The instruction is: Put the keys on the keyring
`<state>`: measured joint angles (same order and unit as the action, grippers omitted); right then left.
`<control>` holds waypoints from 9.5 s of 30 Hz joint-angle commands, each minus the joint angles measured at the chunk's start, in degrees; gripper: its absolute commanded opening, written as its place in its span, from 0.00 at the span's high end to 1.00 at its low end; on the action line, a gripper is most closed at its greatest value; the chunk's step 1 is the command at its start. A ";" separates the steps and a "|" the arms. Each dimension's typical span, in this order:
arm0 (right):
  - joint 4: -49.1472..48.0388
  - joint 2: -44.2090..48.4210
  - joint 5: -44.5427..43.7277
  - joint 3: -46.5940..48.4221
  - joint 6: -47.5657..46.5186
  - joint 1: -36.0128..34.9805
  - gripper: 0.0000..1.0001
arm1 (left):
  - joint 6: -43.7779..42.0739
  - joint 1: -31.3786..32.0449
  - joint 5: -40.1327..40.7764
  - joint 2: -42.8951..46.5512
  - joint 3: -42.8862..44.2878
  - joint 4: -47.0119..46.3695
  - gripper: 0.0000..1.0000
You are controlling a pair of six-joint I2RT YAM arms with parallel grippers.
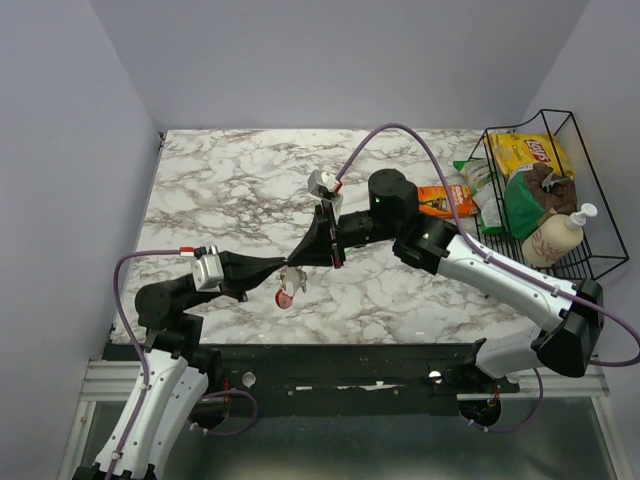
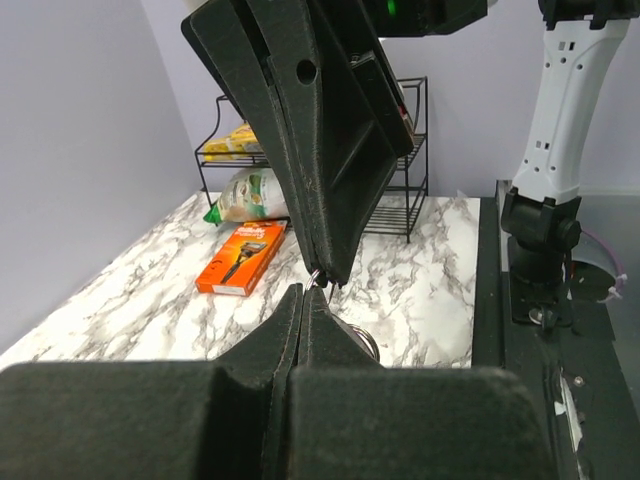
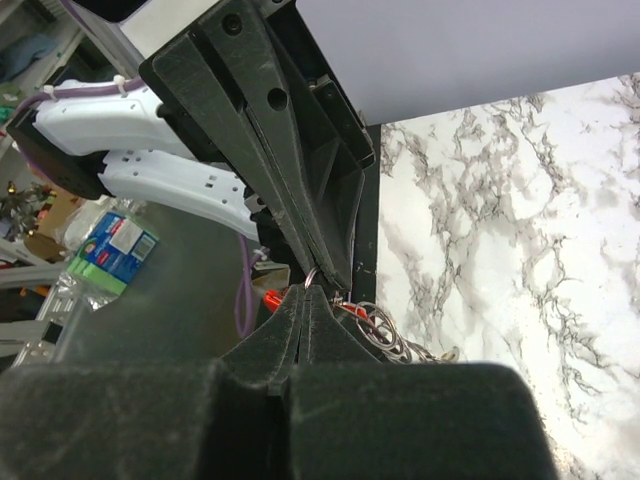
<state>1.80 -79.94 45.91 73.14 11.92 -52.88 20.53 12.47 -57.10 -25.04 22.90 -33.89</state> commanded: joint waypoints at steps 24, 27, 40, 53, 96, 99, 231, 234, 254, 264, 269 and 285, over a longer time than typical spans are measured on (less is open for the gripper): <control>20.87 0.22 -4.60 10.00 -14.03 -0.12 0.99 | -33.72 -0.08 -14.00 -11.26 26.50 51.47 0.65; 18.34 0.93 -4.95 8.78 -12.11 -0.12 0.99 | -30.83 -0.08 -12.51 -10.04 25.27 48.84 0.64; -15.66 12.08 -5.22 -10.38 -2.08 -0.20 0.99 | -10.88 -0.08 -8.74 -5.20 14.81 20.46 0.65; -53.08 16.13 1.11 -28.65 -1.38 -0.20 0.99 | 8.28 -0.08 -11.01 -8.53 11.73 -7.06 0.61; -60.86 13.32 2.43 -29.37 -1.03 -0.20 0.99 | 2.15 10.91 -15.32 -15.74 18.41 2.33 0.66; -60.78 13.23 2.52 -29.37 -0.94 -0.12 0.99 | 1.00 11.61 -15.14 -15.92 18.50 3.48 0.69; -63.94 19.12 -7.59 -31.66 -10.25 -1.70 0.99 | -19.06 17.85 -2.66 -14.16 33.10 28.46 0.46; -65.61 19.30 -7.50 -32.10 -9.20 -1.70 0.99 | -14.30 17.94 -4.15 -14.51 31.51 21.95 0.55; -69.83 16.84 -7.41 -31.57 -6.21 -1.70 0.99 | -5.51 17.85 -9.87 -20.84 30.63 9.89 0.63; -69.39 15.70 -7.06 -30.87 -6.38 -1.70 0.99 | -4.54 17.94 -10.75 -21.37 30.02 8.49 0.68; -69.39 15.43 -7.24 -30.78 -6.30 -1.79 0.99 | -4.10 17.85 -11.45 -22.33 30.10 8.14 0.80; -54.39 21.93 -16.37 -32.28 -16.83 -1.78 0.48 | -31.59 17.94 -4.25 -23.74 43.45 50.62 1.00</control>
<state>-59.44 -62.11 35.33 41.25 2.42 -54.37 2.87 30.44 -65.98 -48.16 60.23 -5.74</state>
